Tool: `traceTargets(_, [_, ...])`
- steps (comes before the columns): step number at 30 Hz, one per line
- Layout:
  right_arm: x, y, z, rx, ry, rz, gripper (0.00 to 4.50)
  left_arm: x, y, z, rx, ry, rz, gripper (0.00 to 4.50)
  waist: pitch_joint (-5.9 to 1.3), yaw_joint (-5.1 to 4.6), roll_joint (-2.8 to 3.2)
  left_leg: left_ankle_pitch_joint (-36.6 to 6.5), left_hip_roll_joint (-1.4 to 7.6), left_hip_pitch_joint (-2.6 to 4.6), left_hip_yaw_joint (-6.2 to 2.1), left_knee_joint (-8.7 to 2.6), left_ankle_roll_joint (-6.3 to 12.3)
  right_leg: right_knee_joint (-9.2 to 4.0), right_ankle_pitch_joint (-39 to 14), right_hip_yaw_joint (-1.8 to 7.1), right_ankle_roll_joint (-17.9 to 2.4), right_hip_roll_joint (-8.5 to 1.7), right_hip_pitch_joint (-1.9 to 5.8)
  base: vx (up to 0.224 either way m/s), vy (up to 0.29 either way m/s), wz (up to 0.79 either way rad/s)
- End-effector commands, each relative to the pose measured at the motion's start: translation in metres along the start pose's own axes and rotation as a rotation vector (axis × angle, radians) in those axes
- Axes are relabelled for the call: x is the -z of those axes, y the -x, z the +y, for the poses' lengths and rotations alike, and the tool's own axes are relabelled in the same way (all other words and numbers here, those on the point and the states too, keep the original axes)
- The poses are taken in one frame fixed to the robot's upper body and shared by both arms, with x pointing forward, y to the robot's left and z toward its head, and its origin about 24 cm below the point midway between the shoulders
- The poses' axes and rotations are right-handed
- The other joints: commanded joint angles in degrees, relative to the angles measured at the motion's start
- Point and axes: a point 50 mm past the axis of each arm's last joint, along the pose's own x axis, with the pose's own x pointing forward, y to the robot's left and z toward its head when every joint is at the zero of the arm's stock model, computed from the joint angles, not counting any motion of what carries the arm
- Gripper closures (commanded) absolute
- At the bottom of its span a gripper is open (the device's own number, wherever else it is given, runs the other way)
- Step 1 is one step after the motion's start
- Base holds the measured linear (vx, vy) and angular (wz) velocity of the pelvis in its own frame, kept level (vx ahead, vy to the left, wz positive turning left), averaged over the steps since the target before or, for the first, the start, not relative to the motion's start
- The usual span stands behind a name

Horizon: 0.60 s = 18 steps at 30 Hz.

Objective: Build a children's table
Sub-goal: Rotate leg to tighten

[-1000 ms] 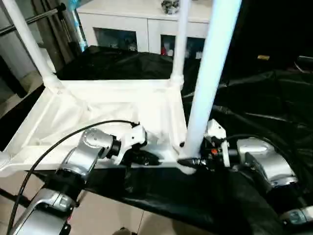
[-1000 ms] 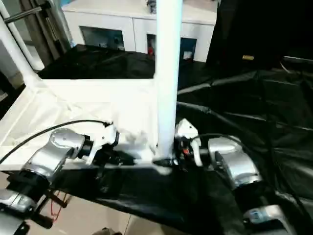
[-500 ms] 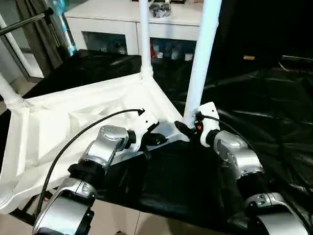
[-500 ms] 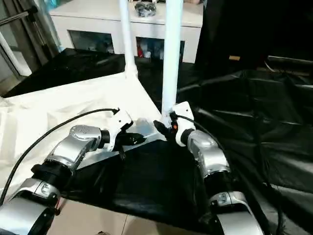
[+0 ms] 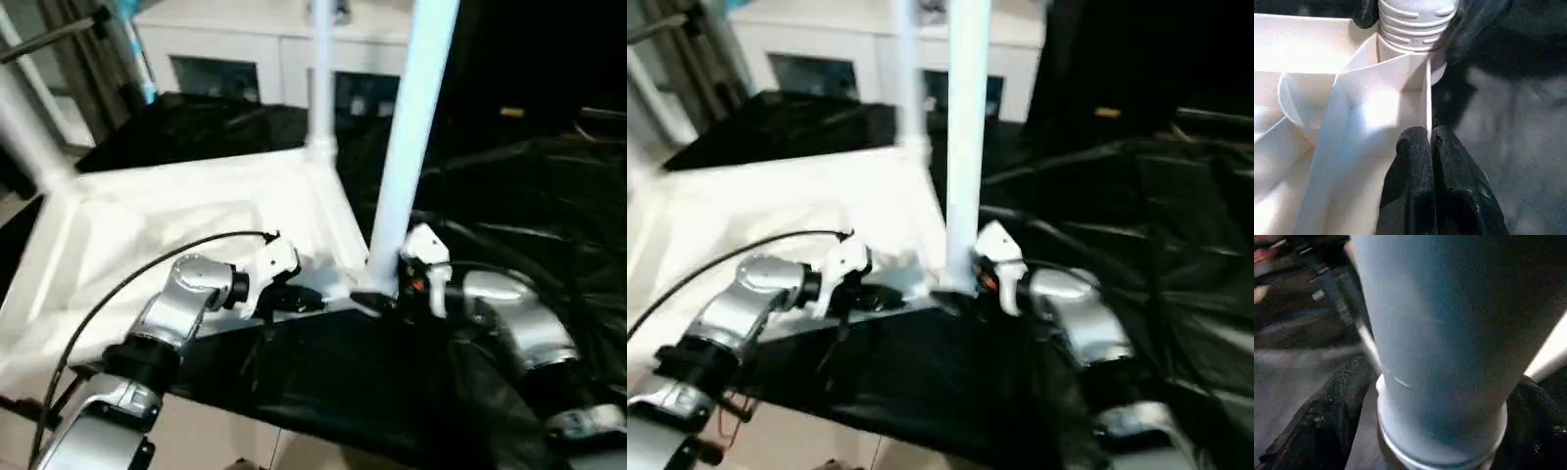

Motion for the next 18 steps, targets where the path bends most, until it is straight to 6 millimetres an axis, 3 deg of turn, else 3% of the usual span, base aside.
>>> traceTargets(1, [-0.008, -0.014, 0.015, -0.165, 0.049, -0.011, 0.86, -0.014, -0.010, -0.007, 0.077, -0.065, -0.044, 4.50, -3.41, 0.07, -0.67, -12.3, 2.47, 0.66, -0.52, -3.93, 3.90, -3.95, -9.7, 2.36, -15.3, -3.00, 2.89, 0.000, 0.000, 0.00])
traceTargets(7, [-0.013, -0.013, 0.018, -0.204, 0.046, -0.024, 1.30, -0.011, -0.005, -0.008, 0.082, -0.064, -0.036, 4.50, -3.33, 0.10, -0.72, -13.6, 2.43, 0.80, -0.55, -4.03, 2.70, -4.17, -12.8, 2.51, -14.3, -3.01, 2.71, 0.000, 0.000, 0.00])
traceTargets(8, [-0.012, -0.014, 0.019, -0.208, 0.045, -0.020, 1.40, -0.011, -0.005, -0.009, 0.082, -0.062, -0.037, 4.50, -3.35, 0.07, -0.90, -13.2, 2.41, 0.77, -0.53, -4.01, 2.66, -4.18, -12.6, 2.51, -14.2, -3.00, 2.72, 0.000, 0.000, 0.00])
traceTargets(13, [-0.008, -0.018, 0.023, -0.231, 0.013, -0.016, 1.67, -0.008, -0.004, -0.009, 0.069, -0.043, -0.037, 4.50, -3.45, 0.18, -0.65, -12.0, 2.38, 0.69, -0.57, -3.92, 2.91, -3.95, -10.9, 2.47, -14.5, -2.99, 2.77, 0.000, 0.000, 0.00])
traceTargets(17, [0.002, -0.023, 0.019, -0.131, -0.055, -0.017, 1.74, -0.009, -0.010, -0.003, -0.035, 0.055, -0.095, 4.50, -3.21, 0.14, -0.44, -13.8, 2.32, 0.76, -0.52, -4.07, 2.15, -4.34, -13.5, 2.51, -14.2, -3.00, 2.61, 0.000, 0.000, 0.00])
traceTargets(18, [0.005, -0.027, 0.015, -0.052, -0.068, -0.016, 1.75, -0.010, -0.013, 0.001, -0.082, 0.073, -0.089, 4.50, -3.20, 0.04, -0.77, -14.3, 2.28, 0.78, -0.58, -4.10, 1.81, -4.37, -14.4, 2.49, -14.0, -3.03, 2.60, 0.000, 0.000, 0.00])
